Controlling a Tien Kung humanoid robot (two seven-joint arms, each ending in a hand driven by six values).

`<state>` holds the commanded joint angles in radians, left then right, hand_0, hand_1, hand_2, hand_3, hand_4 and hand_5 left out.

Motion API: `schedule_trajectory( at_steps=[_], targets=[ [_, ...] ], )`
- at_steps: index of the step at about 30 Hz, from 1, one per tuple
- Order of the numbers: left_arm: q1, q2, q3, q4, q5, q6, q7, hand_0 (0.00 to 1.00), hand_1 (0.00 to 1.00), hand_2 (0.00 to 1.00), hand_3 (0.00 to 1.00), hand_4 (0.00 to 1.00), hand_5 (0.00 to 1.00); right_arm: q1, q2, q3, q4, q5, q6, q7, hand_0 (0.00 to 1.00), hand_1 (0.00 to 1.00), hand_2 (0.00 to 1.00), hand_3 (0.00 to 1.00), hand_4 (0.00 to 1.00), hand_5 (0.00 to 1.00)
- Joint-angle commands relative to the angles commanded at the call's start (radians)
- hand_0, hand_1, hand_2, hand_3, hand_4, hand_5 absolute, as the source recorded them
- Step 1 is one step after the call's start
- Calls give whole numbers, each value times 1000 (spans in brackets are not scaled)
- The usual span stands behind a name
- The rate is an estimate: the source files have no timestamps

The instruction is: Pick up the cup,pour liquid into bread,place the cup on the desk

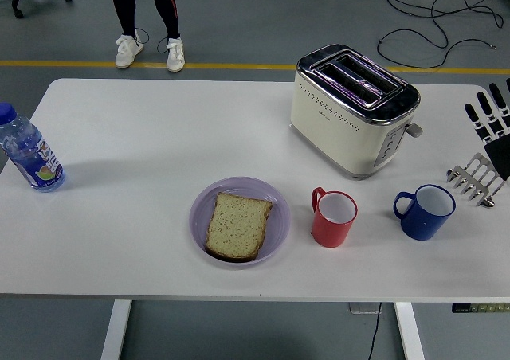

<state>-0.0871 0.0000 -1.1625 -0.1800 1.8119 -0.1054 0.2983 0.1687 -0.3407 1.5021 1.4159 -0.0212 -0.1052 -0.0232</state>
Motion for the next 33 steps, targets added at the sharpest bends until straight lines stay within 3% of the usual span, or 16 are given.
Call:
schedule_trajectory(
  at_steps=[13, 33],
  targets=[
    [3, 0, 9, 0, -9, 0, -2, 658, 692, 708, 591, 310, 871, -1, 16, 1, -126, -19, 21, 23, 709, 671, 694, 639, 655, 232],
    [10, 0, 13, 0, -10, 0, -4, 658, 692, 708, 591, 308, 869, -4, 23, 2, -176, -3, 11, 27, 706, 662, 685, 624, 629, 180]
  ],
)
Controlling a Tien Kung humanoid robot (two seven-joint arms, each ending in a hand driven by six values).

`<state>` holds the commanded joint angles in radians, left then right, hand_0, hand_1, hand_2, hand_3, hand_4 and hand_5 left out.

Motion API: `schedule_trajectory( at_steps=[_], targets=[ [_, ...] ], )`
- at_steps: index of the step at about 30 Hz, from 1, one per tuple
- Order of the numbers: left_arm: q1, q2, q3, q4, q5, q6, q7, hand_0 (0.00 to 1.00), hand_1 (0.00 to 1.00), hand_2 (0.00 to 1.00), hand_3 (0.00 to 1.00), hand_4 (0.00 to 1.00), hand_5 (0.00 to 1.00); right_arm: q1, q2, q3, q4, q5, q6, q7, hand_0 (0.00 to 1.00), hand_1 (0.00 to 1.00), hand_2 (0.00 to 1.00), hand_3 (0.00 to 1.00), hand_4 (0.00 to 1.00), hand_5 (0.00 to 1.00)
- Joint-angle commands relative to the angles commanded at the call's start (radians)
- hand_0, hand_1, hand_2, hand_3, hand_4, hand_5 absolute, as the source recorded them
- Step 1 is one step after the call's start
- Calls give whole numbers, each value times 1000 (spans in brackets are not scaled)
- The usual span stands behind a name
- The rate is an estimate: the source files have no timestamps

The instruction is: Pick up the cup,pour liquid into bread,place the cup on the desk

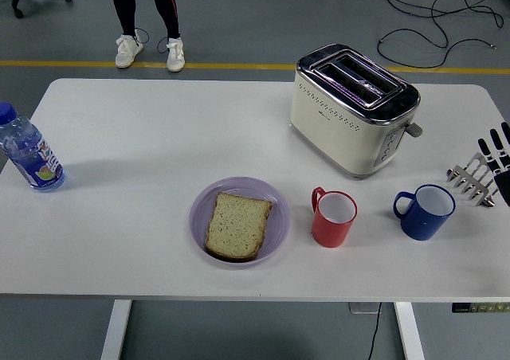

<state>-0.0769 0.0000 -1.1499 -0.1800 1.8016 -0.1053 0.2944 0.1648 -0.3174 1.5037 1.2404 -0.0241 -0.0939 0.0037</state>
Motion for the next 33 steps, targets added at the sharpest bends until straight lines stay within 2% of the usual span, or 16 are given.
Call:
schedule_trajectory(
  at_steps=[33],
  targets=[
    [5, 0, 10, 0, -5, 1, -1, 656, 691, 707, 591, 308, 876, -2, 4, 3, -19, 5, -25, 4, 695, 655, 677, 615, 595, 124]
  ],
)
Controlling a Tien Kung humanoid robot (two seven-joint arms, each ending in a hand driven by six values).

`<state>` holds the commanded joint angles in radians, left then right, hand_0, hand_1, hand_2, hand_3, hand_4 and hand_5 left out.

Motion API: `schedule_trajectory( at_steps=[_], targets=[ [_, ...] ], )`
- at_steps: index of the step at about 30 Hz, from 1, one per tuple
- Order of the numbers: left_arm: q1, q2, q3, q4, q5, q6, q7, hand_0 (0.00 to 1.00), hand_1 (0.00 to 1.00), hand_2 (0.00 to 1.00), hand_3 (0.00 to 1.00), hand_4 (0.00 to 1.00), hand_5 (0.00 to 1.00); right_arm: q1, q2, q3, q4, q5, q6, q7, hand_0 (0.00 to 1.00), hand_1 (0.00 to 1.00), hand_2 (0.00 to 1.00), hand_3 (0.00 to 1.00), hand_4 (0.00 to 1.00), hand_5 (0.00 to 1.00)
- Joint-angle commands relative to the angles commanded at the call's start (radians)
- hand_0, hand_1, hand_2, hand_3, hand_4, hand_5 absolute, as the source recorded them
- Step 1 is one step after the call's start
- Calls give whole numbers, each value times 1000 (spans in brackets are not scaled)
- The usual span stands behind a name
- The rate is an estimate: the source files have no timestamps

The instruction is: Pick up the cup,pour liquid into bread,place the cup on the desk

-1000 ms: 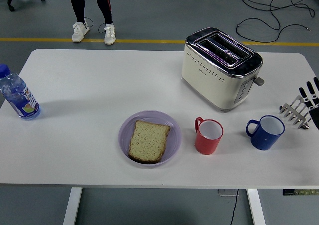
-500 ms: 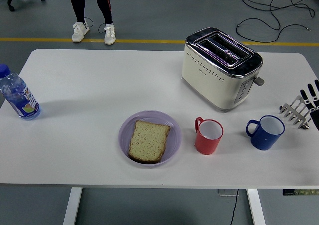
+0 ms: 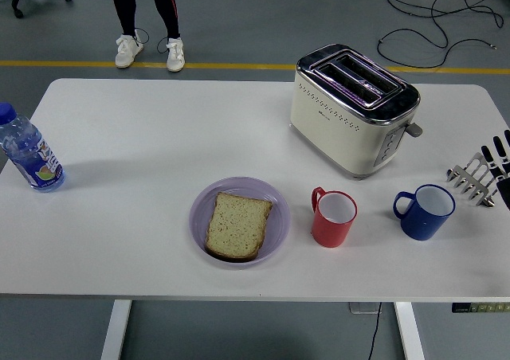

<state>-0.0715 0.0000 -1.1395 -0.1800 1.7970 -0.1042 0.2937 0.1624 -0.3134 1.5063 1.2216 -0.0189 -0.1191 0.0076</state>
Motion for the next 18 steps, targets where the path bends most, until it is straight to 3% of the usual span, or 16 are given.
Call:
schedule_trajectory(
  at_steps=[18],
  targets=[
    [9, 0, 11, 0, 1, -2, 1, 656, 690, 707, 590, 307, 879, -7, -1, 0, -4, 0, -1, -1, 693, 653, 675, 613, 590, 118]
  ],
)
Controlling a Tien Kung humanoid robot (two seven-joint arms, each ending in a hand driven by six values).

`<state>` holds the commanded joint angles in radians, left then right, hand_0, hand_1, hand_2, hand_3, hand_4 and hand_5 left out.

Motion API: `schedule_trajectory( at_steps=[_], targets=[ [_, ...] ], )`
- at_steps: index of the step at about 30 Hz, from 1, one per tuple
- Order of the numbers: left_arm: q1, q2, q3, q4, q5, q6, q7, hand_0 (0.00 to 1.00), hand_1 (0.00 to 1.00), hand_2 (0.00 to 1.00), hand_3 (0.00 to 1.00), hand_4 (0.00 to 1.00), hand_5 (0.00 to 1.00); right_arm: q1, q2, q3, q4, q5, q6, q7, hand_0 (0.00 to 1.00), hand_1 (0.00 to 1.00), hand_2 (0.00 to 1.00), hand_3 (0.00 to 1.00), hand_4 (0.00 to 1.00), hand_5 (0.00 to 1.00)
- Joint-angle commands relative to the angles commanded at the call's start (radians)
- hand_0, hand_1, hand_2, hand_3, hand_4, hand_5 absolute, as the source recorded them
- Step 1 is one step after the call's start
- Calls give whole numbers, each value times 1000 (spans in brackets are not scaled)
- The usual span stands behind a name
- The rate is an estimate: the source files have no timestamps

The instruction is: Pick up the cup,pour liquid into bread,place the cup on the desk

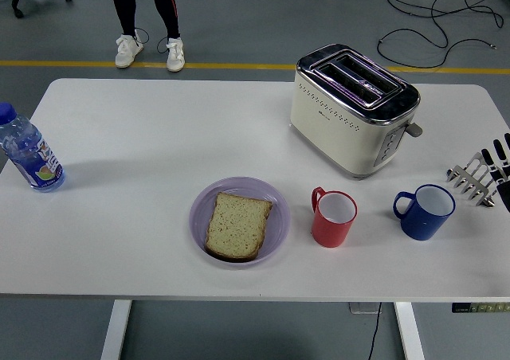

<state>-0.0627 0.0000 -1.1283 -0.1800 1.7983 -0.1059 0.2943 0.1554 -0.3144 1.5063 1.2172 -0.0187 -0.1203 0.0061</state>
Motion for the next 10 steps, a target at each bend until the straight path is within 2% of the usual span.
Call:
schedule_trajectory(
  at_steps=[10],
  targets=[
    [-1, 0, 6, 0, -6, 0, 0, 655, 690, 707, 590, 306, 879, 2, 3, 0, -4, 0, -1, 1, 694, 653, 675, 612, 590, 119]
  ],
)
